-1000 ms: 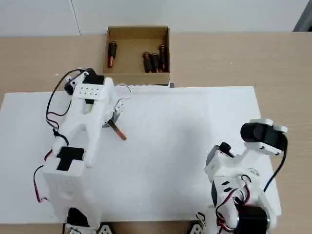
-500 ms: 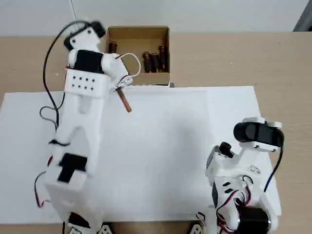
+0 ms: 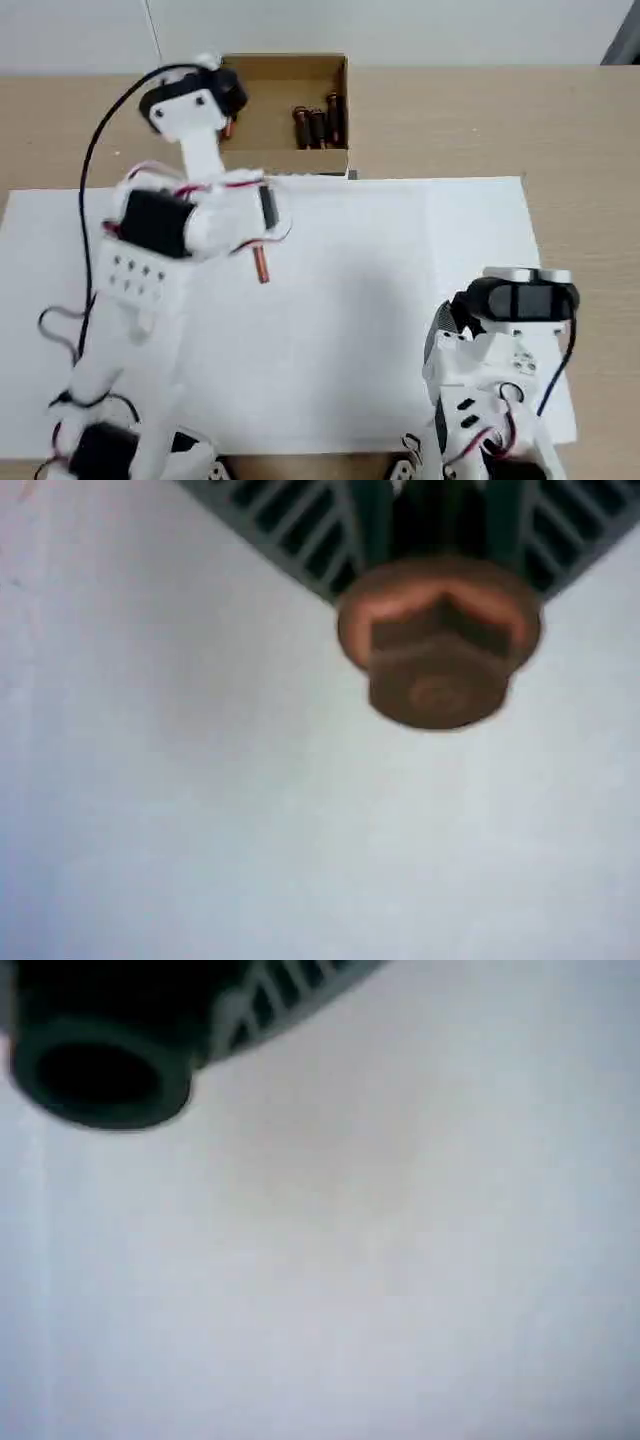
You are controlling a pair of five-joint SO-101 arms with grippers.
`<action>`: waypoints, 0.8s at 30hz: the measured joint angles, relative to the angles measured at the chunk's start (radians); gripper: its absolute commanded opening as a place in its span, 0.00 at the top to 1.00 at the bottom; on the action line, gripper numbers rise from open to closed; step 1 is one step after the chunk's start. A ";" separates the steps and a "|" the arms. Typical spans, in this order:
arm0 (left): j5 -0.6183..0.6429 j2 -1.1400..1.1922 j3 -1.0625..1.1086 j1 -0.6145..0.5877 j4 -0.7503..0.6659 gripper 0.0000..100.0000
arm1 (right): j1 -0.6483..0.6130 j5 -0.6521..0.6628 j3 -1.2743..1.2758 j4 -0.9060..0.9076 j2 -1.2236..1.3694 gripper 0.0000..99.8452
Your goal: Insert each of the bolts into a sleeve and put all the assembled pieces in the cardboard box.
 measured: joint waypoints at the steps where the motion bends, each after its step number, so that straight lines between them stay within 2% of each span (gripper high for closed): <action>1: 0.000 -0.038 0.052 0.000 -0.028 1.00 | 0.000 0.000 0.012 -0.011 0.000 1.00; 13: -0.072 -0.496 0.681 -0.005 -0.428 1.00 | -0.002 0.032 0.181 -0.209 0.000 1.00; 24: -0.075 -0.870 1.063 -0.008 -0.657 1.00 | -0.233 0.041 0.333 -0.404 0.000 1.00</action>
